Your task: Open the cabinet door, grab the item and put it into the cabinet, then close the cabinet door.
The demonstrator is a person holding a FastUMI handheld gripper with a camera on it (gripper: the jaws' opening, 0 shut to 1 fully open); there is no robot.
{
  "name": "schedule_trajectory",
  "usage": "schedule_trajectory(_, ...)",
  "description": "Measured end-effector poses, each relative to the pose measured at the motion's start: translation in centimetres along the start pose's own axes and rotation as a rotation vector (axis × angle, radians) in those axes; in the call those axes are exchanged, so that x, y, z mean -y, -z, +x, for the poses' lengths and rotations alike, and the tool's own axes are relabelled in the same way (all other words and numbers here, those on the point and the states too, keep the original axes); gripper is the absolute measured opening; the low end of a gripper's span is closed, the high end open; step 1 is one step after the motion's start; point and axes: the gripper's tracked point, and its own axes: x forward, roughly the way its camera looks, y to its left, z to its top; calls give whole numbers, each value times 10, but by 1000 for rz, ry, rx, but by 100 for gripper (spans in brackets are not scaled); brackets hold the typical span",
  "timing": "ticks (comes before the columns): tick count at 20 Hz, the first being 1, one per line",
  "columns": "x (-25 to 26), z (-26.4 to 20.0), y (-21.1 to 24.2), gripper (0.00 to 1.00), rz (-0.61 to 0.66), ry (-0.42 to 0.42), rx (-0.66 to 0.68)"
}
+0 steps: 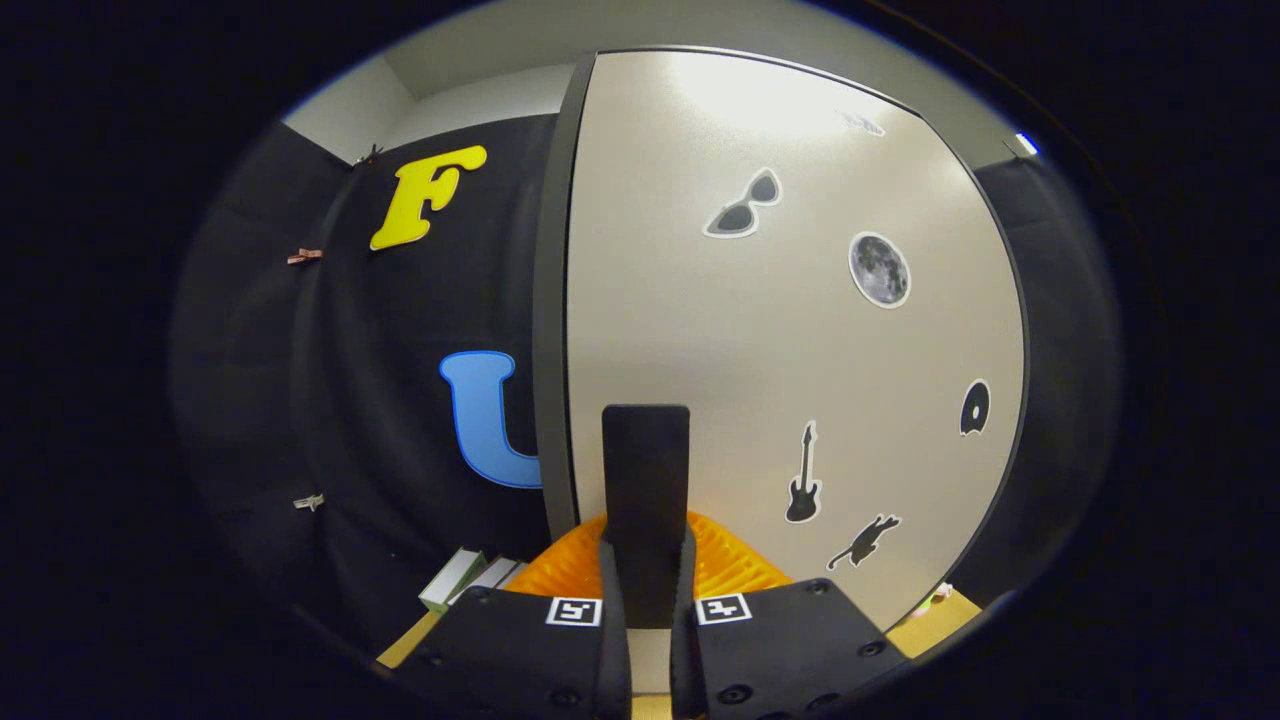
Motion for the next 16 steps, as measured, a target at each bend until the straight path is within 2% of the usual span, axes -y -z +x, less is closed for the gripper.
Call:
schedule_trajectory(7, -6, -43, -14, 19, 0, -86, 4)
schedule_trajectory(16, 15, -99, -25, 19, -9, -184, 6)
